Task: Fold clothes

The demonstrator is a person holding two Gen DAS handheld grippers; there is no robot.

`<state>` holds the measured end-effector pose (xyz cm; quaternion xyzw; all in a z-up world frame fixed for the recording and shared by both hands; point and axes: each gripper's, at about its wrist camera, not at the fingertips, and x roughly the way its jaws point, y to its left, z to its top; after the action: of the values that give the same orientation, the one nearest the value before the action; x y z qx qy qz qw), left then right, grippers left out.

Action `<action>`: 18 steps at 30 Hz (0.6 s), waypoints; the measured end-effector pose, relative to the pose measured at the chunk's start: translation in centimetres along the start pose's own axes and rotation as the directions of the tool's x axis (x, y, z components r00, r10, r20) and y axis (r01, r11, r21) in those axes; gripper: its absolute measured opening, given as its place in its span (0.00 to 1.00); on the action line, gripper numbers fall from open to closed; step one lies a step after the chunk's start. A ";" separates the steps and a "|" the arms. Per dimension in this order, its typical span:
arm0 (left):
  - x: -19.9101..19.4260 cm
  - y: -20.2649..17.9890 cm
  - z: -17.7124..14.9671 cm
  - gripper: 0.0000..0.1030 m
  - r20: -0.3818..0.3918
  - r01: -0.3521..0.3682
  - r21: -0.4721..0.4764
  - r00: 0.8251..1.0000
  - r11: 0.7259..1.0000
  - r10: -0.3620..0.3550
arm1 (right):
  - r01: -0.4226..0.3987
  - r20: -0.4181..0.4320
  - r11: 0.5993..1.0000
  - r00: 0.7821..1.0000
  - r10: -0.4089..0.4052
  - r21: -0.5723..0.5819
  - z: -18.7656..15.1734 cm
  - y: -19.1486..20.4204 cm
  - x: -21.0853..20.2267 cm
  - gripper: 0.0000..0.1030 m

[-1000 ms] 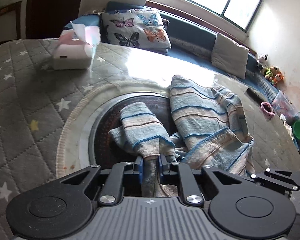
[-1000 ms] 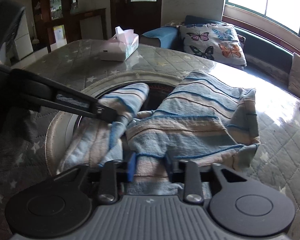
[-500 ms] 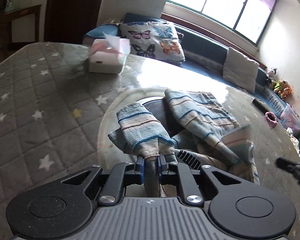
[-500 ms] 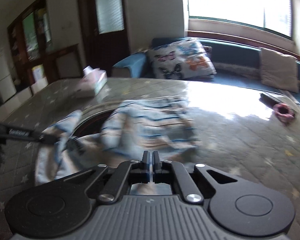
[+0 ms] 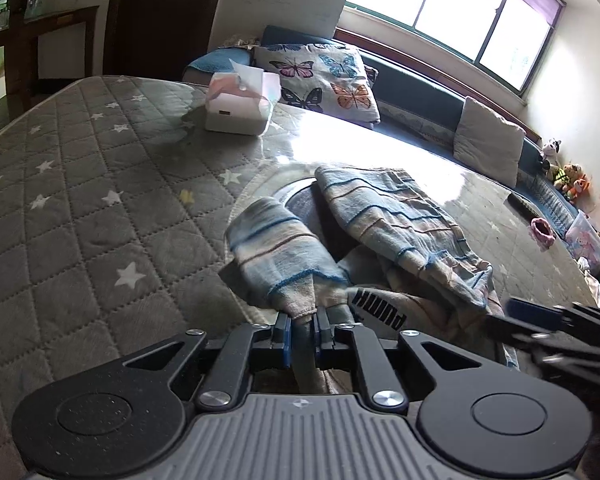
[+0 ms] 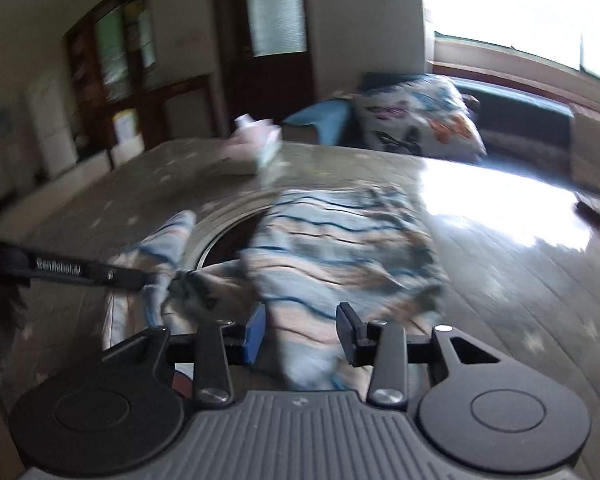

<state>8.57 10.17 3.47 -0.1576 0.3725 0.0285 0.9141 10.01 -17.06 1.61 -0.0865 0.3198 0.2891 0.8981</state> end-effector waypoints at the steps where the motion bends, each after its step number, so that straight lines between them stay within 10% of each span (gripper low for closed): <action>1: -0.2 0.2 0.0 0.10 0.004 -0.001 -0.002 1.000 1.000 0.001 | 0.006 -0.004 1.000 1.000 -0.006 -0.027 0.1 0.7 0.6 0.38; 4: -0.6 0.7 -0.1 0.10 0.011 -0.003 -0.001 1.000 1.000 0.003 | 0.058 -0.015 0.997 0.998 -0.059 -0.057 0.6 1.5 2.7 0.35; 7: -0.5 1.3 -0.2 0.09 0.008 -0.011 -0.013 1.000 1.000 0.011 | 0.068 -0.022 0.998 0.997 -0.068 0.004 1.0 0.5 3.4 0.10; 18: -1.5 1.7 -1.0 0.09 0.016 -0.026 -0.019 1.000 0.999 0.026 | 0.102 0.032 0.981 0.994 -0.109 0.165 -0.1 -4.4 -1.6 0.03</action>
<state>6.47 11.57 3.37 -0.1613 0.3667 0.0453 0.9151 11.47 -21.49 2.40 -0.0235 0.3188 0.2157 0.9227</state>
